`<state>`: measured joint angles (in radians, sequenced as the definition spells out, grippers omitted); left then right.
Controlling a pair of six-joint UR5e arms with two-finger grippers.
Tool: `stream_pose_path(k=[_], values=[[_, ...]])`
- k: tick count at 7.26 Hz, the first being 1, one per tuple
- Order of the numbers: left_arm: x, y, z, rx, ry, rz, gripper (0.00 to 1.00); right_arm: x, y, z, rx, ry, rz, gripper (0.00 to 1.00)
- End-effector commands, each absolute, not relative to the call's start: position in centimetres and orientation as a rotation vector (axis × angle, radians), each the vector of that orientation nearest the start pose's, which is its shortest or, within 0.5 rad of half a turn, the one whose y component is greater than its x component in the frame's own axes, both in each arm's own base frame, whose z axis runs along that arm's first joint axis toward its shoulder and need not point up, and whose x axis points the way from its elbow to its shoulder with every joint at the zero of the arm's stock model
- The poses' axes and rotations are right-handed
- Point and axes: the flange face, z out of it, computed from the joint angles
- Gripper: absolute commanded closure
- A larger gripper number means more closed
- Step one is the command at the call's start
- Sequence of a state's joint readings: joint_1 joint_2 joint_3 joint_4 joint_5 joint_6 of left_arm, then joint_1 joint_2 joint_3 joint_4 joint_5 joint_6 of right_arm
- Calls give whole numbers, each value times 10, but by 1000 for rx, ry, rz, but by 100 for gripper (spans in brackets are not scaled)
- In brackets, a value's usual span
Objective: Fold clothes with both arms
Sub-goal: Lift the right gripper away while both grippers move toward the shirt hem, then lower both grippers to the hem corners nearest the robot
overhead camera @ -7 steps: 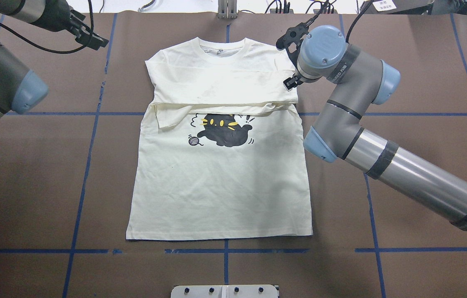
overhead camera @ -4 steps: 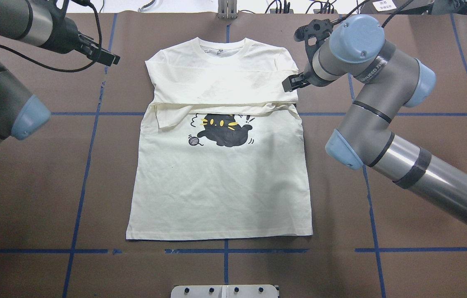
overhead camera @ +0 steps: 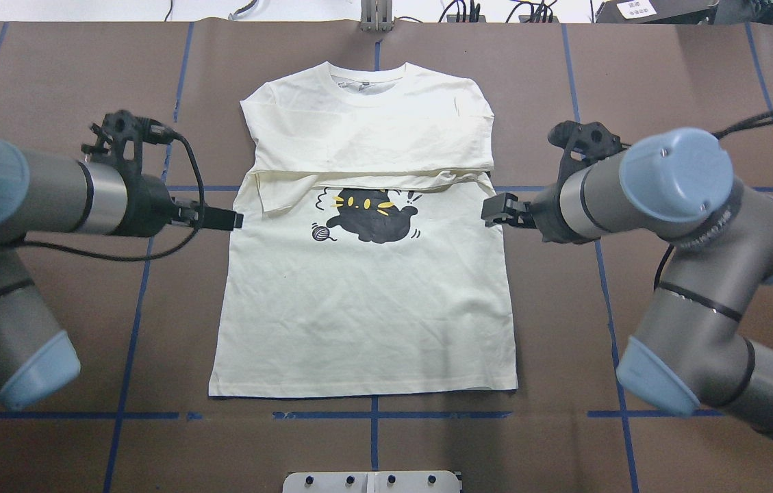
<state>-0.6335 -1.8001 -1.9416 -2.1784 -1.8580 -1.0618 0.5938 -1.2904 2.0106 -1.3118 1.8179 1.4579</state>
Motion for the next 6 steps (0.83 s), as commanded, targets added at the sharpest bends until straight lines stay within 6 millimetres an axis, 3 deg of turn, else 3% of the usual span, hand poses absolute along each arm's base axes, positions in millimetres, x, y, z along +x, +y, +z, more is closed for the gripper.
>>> stream_pose_path(k=[1, 2, 3, 5, 6], values=[[432, -321, 311, 308, 1150, -54, 5, -398, -311, 267, 28, -1057, 437, 7], [453, -290, 319, 245, 1144, -122, 23, -404, -293, 277, 7, -1038, 480, 9], [467, -265, 333, 217, 1114, -131, 31, -410, -286, 278, 37, -1034, 484, 8], [462, -254, 367, 202, 1039, -119, 32, -411, -285, 278, 36, -1033, 484, 6], [463, -254, 371, 197, 1005, -118, 32, -411, -284, 278, 34, -1034, 482, 6]])
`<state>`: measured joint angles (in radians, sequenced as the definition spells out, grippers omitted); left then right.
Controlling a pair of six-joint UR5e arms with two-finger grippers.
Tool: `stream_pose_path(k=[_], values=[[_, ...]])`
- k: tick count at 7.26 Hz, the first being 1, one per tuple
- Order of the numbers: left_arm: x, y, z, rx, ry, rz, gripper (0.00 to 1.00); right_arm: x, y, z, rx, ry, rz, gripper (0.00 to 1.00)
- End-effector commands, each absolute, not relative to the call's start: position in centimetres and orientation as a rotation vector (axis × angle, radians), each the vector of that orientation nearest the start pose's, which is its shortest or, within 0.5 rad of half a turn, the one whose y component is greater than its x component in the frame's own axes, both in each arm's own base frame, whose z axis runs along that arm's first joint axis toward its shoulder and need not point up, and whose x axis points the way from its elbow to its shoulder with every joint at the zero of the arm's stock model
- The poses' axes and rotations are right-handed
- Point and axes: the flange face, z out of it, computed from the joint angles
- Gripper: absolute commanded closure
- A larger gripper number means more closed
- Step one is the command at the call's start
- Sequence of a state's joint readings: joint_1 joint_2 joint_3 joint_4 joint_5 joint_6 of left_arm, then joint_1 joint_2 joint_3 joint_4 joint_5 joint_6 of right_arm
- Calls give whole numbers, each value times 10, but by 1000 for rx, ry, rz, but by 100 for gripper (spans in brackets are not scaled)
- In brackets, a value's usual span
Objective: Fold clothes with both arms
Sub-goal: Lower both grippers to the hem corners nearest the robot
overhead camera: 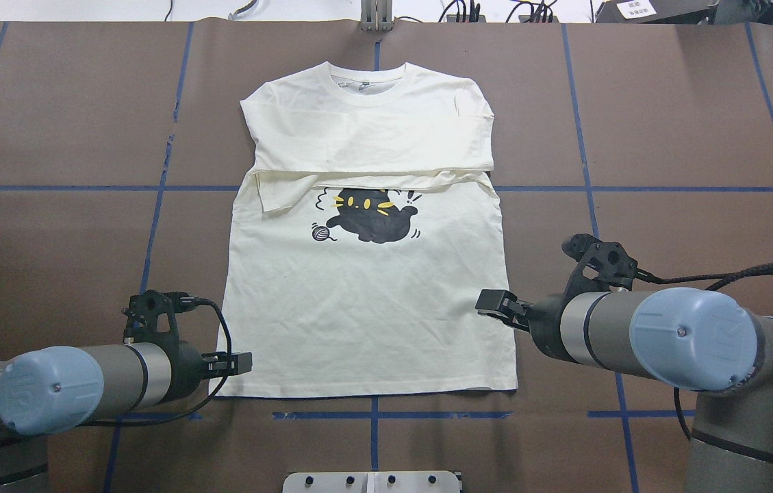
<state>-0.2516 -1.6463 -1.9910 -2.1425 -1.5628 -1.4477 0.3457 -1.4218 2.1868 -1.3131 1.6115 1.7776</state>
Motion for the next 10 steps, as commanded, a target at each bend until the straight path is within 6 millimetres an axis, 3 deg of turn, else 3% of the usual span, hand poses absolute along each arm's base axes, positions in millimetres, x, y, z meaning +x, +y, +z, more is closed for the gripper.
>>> stream_pose_path(k=[1, 4, 10], values=[[464, -252, 371, 194, 1004, -115, 32, -411, -283, 277, 34, -1034, 481, 6], [471, -243, 375, 180, 997, -100, 37, -413, -282, 279, 41, -1031, 481, 6], [475, -237, 378, 173, 990, -89, 38, -415, -278, 286, 47, -1015, 481, 6]])
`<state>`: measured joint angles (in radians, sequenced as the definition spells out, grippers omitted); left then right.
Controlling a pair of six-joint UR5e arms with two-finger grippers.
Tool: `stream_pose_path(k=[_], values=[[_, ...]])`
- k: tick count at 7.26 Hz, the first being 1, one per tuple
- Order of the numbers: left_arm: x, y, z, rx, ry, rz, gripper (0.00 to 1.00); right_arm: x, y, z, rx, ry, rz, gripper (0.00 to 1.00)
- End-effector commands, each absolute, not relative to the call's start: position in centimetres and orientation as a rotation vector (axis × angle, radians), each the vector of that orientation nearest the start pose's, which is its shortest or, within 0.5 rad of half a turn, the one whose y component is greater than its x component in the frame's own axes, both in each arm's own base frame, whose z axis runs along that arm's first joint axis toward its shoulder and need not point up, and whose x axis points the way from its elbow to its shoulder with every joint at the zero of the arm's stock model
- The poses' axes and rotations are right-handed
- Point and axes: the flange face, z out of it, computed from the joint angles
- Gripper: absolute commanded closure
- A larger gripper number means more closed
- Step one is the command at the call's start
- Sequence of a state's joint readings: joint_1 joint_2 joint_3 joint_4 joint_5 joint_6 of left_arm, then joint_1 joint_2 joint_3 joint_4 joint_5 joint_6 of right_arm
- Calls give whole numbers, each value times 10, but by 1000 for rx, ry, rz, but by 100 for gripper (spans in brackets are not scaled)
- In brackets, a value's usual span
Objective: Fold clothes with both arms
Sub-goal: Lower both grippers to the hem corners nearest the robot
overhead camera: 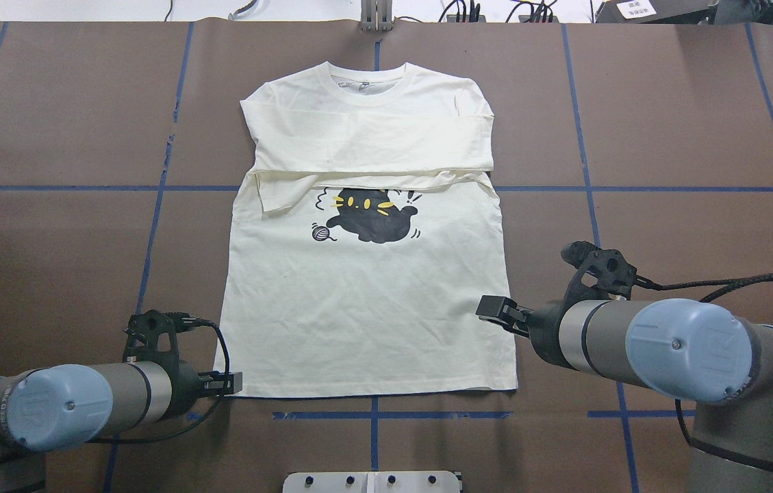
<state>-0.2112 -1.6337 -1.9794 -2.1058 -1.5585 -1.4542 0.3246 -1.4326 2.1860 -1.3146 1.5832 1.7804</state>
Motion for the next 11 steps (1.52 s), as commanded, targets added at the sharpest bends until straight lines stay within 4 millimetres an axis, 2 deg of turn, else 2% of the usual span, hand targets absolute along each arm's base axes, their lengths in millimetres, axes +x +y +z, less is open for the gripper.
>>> stream_pose_path(k=[1, 2, 3, 4, 5, 6, 7, 9, 10, 11], values=[[477, -234, 378, 170, 991, -83, 46, -415, -278, 287, 47, -1013, 481, 6], [477, -234, 378, 167, 993, -89, 66, -415, -277, 288, 46, -1011, 480, 6], [476, -235, 378, 168, 991, -90, 94, -415, -276, 288, 44, -1012, 480, 6], [475, -235, 377, 169, 992, -91, 100, -416, -277, 289, 44, -1008, 480, 6], [474, -235, 376, 171, 995, -90, 100, -416, -274, 295, 42, -996, 477, 6], [473, -235, 373, 173, 1001, -90, 100, -420, -264, 303, 34, -981, 505, 11], [474, -235, 369, 173, 1009, -92, 100, -427, -247, 316, 16, -959, 560, 17], [476, -236, 365, 181, 1018, -93, 100, -439, -209, 344, 40, -904, 557, 19], [474, -239, 365, 208, 1013, -109, 100, -448, -198, 351, 55, -892, 548, 19], [474, -239, 367, 209, 1009, -110, 100, -459, -188, 357, 55, -883, 557, 27]])
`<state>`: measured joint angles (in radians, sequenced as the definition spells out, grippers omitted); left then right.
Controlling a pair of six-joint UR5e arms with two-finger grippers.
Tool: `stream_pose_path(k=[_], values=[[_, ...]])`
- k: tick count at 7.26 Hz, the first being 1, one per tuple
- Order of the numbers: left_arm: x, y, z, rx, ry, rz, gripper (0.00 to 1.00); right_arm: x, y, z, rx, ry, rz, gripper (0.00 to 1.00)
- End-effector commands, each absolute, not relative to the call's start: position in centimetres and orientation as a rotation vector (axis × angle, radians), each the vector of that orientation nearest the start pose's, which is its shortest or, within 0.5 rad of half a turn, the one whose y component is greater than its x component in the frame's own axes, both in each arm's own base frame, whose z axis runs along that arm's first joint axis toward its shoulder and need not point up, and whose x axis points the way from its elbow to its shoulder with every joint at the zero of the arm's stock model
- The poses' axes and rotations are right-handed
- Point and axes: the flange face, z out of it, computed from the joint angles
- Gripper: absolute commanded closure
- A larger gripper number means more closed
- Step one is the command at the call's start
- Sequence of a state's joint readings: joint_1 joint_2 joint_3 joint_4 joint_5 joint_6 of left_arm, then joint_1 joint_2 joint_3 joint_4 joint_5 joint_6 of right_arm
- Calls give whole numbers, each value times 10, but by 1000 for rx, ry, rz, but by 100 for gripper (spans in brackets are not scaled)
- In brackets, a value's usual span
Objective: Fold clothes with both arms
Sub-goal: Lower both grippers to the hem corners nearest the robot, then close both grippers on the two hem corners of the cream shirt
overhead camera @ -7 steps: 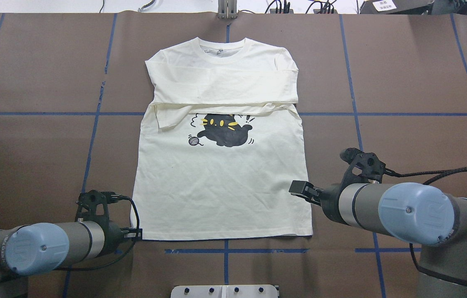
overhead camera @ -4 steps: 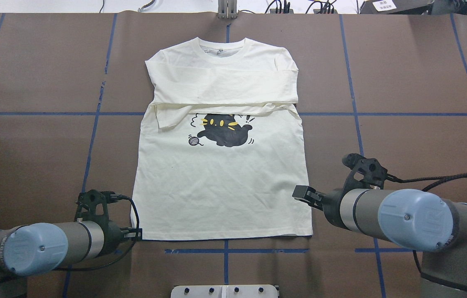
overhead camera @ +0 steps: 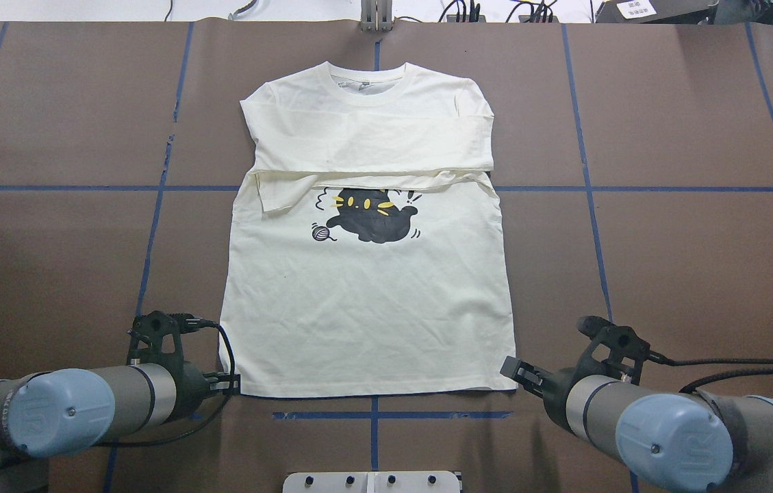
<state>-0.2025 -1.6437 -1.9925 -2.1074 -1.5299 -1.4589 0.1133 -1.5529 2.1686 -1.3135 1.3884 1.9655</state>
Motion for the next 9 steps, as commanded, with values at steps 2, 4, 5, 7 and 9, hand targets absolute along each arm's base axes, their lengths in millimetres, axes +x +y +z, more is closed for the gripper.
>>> stream_pose_path(k=[2, 4, 5, 7, 9], values=[[471, -242, 369, 241, 999, -128, 100, -473, -179, 351, 77, -902, 571, 39], [470, -242, 367, 243, 1005, -129, 100, -477, -182, 356, 110, -892, 566, 45], [469, -243, 367, 248, 1004, -133, 100, -479, -182, 359, 116, -887, 566, 45], [470, -242, 367, 247, 1003, -130, 100, -489, -186, 367, 131, -872, 573, 46], [470, -242, 367, 247, 1003, -130, 100, -488, -191, 370, 138, -865, 581, 53]])
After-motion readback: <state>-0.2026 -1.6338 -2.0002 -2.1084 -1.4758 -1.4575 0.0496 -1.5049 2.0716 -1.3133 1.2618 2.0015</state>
